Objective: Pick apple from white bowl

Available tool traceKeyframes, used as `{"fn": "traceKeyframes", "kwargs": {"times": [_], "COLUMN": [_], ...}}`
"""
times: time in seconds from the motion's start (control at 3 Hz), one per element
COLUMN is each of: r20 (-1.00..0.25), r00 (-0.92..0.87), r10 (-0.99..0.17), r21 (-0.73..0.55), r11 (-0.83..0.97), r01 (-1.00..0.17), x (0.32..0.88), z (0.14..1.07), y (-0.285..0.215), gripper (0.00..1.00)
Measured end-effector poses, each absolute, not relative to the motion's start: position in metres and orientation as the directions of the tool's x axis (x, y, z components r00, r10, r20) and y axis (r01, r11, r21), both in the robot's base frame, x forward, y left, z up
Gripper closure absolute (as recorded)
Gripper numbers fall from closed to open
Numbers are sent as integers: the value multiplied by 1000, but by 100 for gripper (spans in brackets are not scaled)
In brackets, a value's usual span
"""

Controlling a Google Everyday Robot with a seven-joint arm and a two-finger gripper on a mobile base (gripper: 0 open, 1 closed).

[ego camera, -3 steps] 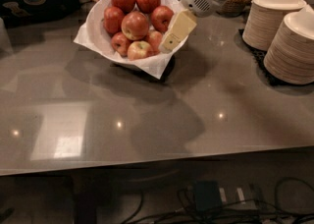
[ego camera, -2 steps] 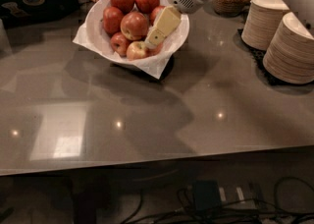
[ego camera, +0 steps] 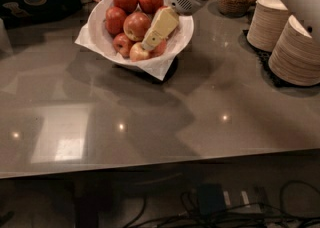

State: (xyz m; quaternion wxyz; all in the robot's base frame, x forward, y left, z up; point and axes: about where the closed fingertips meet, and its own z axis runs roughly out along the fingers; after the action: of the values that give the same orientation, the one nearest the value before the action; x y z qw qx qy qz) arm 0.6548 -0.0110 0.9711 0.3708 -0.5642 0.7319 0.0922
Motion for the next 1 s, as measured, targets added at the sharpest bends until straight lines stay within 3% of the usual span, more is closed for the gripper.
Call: {"fn": "traceKeyframes", "kwargs": {"times": [0.67,1.0], "r20": [-715,-728], "r00": [-28,-36], "r10": [-698,-684], "r21": [-281,-276], "r11": [324,340], "r01": [-904,-899], "x": [667,674], "z": [967,959], "y": [32,41], "gripper": [26,27]}}
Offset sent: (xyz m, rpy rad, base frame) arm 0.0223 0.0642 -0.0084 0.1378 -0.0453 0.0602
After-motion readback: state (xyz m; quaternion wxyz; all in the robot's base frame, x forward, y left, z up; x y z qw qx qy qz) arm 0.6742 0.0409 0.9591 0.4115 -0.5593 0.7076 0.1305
